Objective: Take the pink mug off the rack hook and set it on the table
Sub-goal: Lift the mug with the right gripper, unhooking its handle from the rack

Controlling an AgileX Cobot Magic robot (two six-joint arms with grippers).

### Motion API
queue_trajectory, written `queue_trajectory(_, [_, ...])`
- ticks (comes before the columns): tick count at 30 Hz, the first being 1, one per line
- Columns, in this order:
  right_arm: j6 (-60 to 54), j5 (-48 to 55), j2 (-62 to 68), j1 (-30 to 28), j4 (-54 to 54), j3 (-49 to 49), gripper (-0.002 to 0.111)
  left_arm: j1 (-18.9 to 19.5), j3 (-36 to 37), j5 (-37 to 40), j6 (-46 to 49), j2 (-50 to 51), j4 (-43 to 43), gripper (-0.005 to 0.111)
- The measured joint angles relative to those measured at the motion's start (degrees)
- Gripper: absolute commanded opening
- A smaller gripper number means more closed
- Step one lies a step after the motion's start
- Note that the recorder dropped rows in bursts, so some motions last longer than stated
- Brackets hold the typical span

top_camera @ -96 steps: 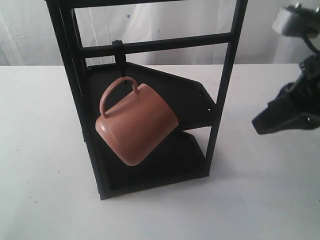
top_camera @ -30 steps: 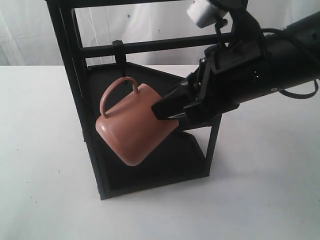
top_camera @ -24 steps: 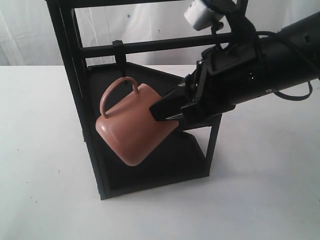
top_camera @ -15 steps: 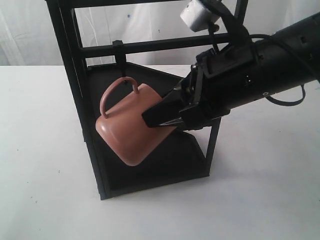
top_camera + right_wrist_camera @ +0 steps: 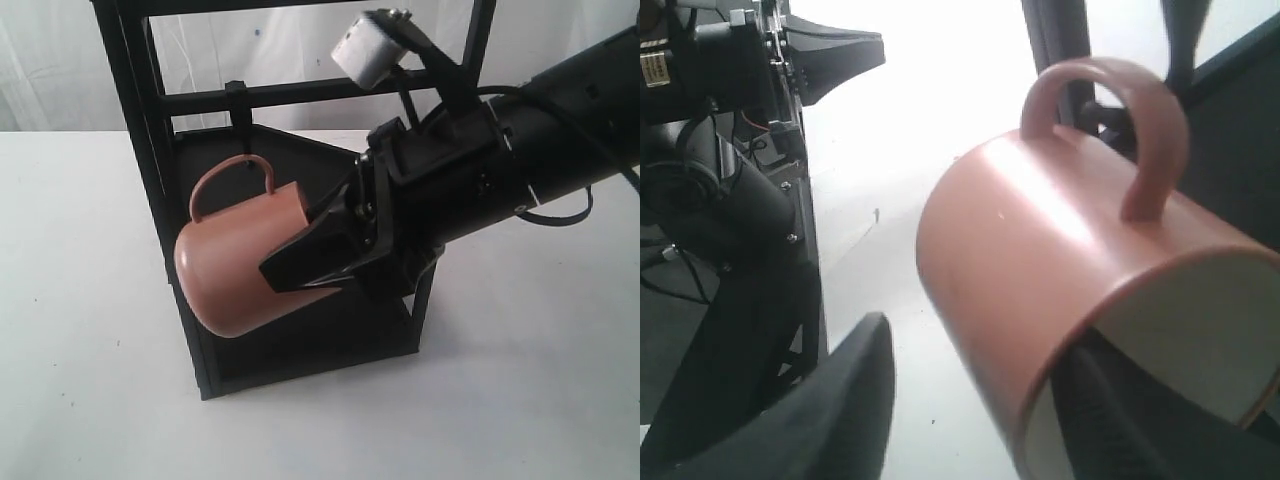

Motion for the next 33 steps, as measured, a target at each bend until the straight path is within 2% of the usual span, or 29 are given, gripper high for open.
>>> queue_trajectory(5, [-0.1,-0.2,0.0,0.0,0.0,0.0,0.024,0.0,0.0,0.0,0.0,0.0,0.0,0.0])
queue_trajectory(9, [-0.2,-0.4,0.0,0.0,-1.6,0.0,0.002,0.0,0.0,0.0,0.0,0.0,0.0,0.0])
queue_trajectory(10, [-0.4,0.0,0.0,0.0,-1.7,0.0,0.0,0.0,0.0,0.0,0.0,0.0,0.0,0.0])
queue_trajectory(33, [-3.6,0.1,0.0,0.2,-1.5,0.0,0.0,0.0,0.0,0.0,0.0,0.0,0.0,0.0])
